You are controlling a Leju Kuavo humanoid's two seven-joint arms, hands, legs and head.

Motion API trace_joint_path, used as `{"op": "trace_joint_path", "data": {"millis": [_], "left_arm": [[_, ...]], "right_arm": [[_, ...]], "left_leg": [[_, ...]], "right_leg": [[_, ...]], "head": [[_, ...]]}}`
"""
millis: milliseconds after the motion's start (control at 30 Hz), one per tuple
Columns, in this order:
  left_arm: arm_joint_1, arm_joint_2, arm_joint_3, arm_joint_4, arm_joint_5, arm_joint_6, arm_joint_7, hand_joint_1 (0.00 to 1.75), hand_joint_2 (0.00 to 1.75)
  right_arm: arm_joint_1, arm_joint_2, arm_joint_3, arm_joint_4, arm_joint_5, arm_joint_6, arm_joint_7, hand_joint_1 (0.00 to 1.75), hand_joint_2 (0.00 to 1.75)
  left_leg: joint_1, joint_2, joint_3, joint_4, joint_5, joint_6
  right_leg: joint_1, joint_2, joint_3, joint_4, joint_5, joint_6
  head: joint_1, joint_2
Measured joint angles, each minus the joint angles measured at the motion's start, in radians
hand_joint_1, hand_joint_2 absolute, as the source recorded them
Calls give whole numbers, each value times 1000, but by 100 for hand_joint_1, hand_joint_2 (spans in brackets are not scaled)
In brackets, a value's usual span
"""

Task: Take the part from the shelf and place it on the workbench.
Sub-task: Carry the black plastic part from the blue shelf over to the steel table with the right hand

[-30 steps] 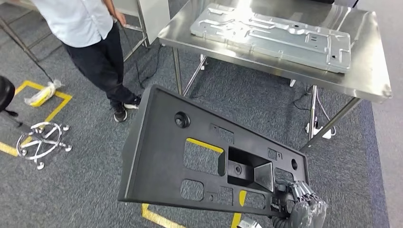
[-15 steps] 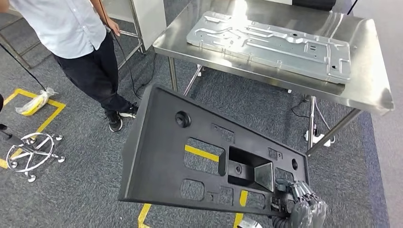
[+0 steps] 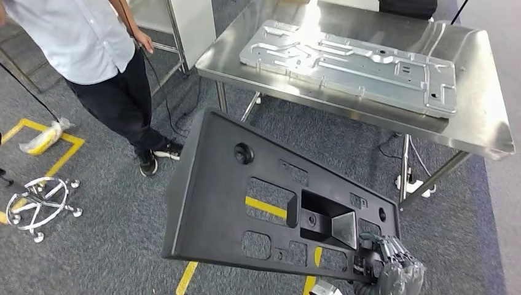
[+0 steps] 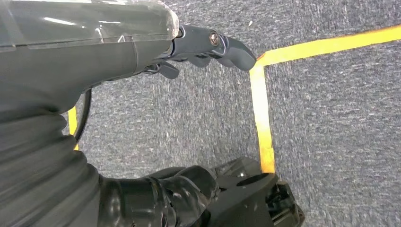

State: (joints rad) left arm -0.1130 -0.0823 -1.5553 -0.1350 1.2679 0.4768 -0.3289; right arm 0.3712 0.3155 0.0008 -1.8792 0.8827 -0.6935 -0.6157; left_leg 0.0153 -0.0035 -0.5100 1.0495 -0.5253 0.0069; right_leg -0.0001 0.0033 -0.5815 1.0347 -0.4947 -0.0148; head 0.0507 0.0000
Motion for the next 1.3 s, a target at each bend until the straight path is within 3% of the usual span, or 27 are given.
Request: {"op": "trace_joint_path", "data": {"millis": [67, 133, 200, 233, 267, 333, 367, 500, 567, 667, 700, 733, 767, 833, 900, 1000, 1067, 1167, 1200, 1233, 1267, 1300], "left_arm": [[-2, 0, 0, 0, 0, 0, 0, 0, 175], [-4, 0, 0, 0, 0, 0, 0, 0, 175], [-1, 0, 0, 0, 1, 1, 0, 0, 175], [0, 0, 0, 0, 1, 1, 0, 0, 175], [1, 0, 0, 0, 1, 1, 0, 0, 175], [0, 0, 0, 0, 1, 1, 0, 0, 175], [0, 0, 0, 0, 0, 2, 0, 0, 175], [2, 1, 0, 0, 1, 4, 0, 0, 175], [0, 2, 0, 0, -1, 5, 0, 0, 175], [-2, 1, 0, 0, -3, 5, 0, 0, 175], [-2, 1, 0, 0, -3, 5, 0, 0, 175], [-1, 1, 0, 0, -3, 5, 0, 0, 175], [-1, 1, 0, 0, -3, 5, 0, 0, 175], [-2, 1, 0, 0, -3, 5, 0, 0, 175], [-2, 1, 0, 0, -3, 4, 0, 0, 175], [-4, 2, 0, 0, -4, 4, 0, 0, 175], [-6, 2, 0, 0, -4, 4, 0, 0, 175], [-5, 2, 0, 0, -4, 4, 0, 0, 175], [-4, 2, 0, 0, -4, 3, 0, 0, 175], [-4, 2, 0, 0, -4, 2, 0, 0, 175], [-3, 2, 0, 0, -4, 1, 0, 0, 175], [-3, 2, 0, 0, -5, 0, 0, 0, 175]], "right_arm": [[-2, 0, 0, 0, -2, 0, 0, 166, 175], [-3, 0, 0, 0, -3, 0, 1, 166, 175], [-2, 0, 0, 1, -3, 0, 2, 166, 175], [-2, 0, 0, 2, -3, 0, 2, 166, 175], [-2, 0, 0, 2, -3, 0, 2, 166, 175], [-2, 0, 1, 2, -3, 0, 3, 166, 175], [-3, 0, 1, 2, -3, 0, 4, 166, 175], [-2, 0, 2, 3, -3, 0, 6, 166, 175], [-3, -1, 2, 2, -3, 0, 6, 166, 175], [-2, -1, 1, 2, -3, 0, 6, 166, 175], [-2, -1, 1, 2, -3, 0, 6, 166, 175], [-1, -2, 1, 2, -3, 0, 6, 166, 175], [-1, -2, 1, 2, -3, 0, 6, 166, 175], [-2, -2, 1, 3, -3, 0, 6, 166, 175], [-2, -2, 1, 3, -3, 0, 6, 166, 175], [-1, -2, 1, 3, -4, 0, 6, 166, 175], [-2, -2, 1, 3, -4, 0, 6, 166, 175], [-2, -2, 2, 3, -4, 0, 6, 166, 175], [-2, -2, 2, 3, -4, 0, 6, 166, 175], [-2, -2, 2, 3, -3, 0, 6, 166, 175], [-2, -2, 2, 3, -2, 0, 6, 166, 175], [-2, -2, 2, 3, -1, 0, 5, 166, 175]], "left_leg": [[2, 0, -16, 46, -42, -7], [3, 0, -68, 150, -112, -11], [4, 1, -117, 234, -144, -13], [4, 1, -122, 234, -131, -13], [4, 1, -109, 192, -96, -11], [3, 0, -64, 66, -19, -6], [0, -1, -47, 17, -4, -2], [-4, 0, -40, -14, 17, 20], [3, 3, -38, -23, 24, 30], [4, 8, -38, -26, 24, 38], [5, 10, -37, -26, 24, 38], [5, 11, -37, -26, 23, 37], [6, 12, -34, -26, 21, 35], [9, 12, -28, -26, 16, 27], [8, 13, -25, -25, 12, 15], [8, 16, -24, -30, 11, -4], [10, 15, -33, -2, -12, -12], [10, 12, -113, 174, -102, -16], [10, 12, -142, 230, -119, -16], [9, 12, -159, 260, -120, -16], [9, 12, -156, 247, -99, -13], [8, 12, -135, 197, -63, -9]], "right_leg": [[-4, -2, 14, -7, 8, -11], [-1, -4, 16, -8, 7, -17], [3, -3, 16, -6, 5, -20], [4, -2, 17, -5, 3, -20], [5, 0, 21, -4, 0, -19], [5, 2, 31, -3, -6, -15], [5, 3, 32, -1, -8, -11], [7, 4, 25, 6, -13, 10], [6, 3, 10, 39, -38, 23], [-6, 2, -75, 209, -120, 40], [-10, 2, -101, 256, -131, 44], [-15, 1, -111, 270, -122, 48], [-20, 0, -101, 242, -93, 52], [-26, -5, -40, 114, -23, 56], [-21, -10, 3, 19, 5, 51], [-16, -6, 7, -2, 4, 33], [-19, -4, 13, -12, 9, 16], [-16, -5, 18, -16, 10, 1], [-13, -4, 18, -15, 9, -1], [-10, -3, 18, -14, 8, -2], [-8, -1, 19, -13, 6, -3], [-6, 1, 21, -11, 5, -3]], "head": [[0, 0], [0, 0], [-1, 0], [-1, 0], [-1, 0], [0, 0], [-1, 0], [-2, 0], [0, 0], [2, 0], [2, 0], [2, 0], [2, 0], [2, 0], [1, 0], [0, 0], [0, 0], [-1, 0], [-1, 0], [-1, 0], [-1, 0], [0, 0]]}}
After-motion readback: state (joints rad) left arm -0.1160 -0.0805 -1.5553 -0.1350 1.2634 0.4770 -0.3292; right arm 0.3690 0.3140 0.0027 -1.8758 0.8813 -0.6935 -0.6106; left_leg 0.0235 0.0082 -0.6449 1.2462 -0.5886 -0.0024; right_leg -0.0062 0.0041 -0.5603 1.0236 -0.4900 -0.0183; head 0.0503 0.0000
